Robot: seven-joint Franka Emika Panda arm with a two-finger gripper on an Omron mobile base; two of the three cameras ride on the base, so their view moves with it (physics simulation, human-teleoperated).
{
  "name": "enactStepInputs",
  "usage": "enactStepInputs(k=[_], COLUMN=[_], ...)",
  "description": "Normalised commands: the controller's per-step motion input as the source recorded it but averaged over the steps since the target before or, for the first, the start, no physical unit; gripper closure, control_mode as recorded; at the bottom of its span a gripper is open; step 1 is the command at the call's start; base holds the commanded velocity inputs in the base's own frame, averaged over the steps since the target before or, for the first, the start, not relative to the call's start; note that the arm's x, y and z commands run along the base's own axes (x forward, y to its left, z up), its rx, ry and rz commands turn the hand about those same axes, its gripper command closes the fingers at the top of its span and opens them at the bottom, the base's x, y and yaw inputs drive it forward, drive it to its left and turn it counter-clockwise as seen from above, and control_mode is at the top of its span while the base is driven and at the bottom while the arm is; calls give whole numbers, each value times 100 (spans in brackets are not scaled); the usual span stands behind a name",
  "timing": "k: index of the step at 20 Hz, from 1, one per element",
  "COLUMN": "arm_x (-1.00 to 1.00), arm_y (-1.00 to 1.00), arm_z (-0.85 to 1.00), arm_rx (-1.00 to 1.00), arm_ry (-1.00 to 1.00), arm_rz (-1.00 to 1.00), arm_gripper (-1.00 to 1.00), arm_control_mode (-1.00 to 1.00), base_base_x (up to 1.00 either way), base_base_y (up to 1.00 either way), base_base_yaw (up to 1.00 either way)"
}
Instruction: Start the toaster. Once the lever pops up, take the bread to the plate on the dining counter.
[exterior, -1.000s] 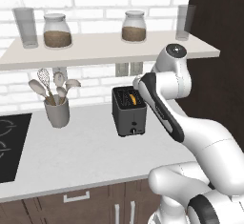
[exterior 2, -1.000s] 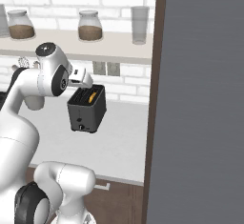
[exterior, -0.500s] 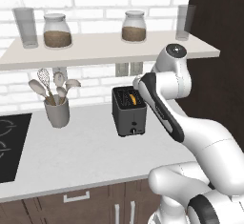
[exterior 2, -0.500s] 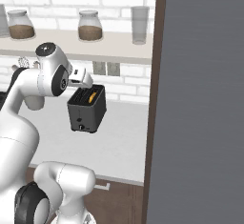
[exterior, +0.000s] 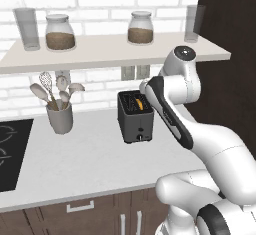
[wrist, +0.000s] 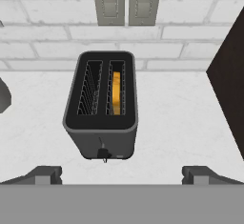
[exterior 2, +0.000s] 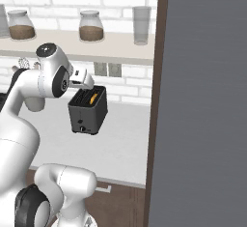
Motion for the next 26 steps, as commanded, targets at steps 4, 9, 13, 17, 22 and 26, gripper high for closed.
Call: enactStepInputs(k=[4,9,13,17,22,26], arm_x=[0,0,0,0,0,0], arm_y=[0,0,0,0,0,0], arm_z=[0,0,0,0,0,0], arm_rx=[0,0,0,0,0,0], arm_ry=[0,0,0,0,0,0], arm_rz=[0,0,0,0,0,0], arm_gripper=[-100,-100,-100,-100,-100,-100], arm_control_mode=[-100,-100,-100,-100,-100,-100], base_base_x=[0,0,0,0,0,0], base_base_y=[0,0,0,0,0,0], base_base_yaw=[0,0,0,0,0,0])
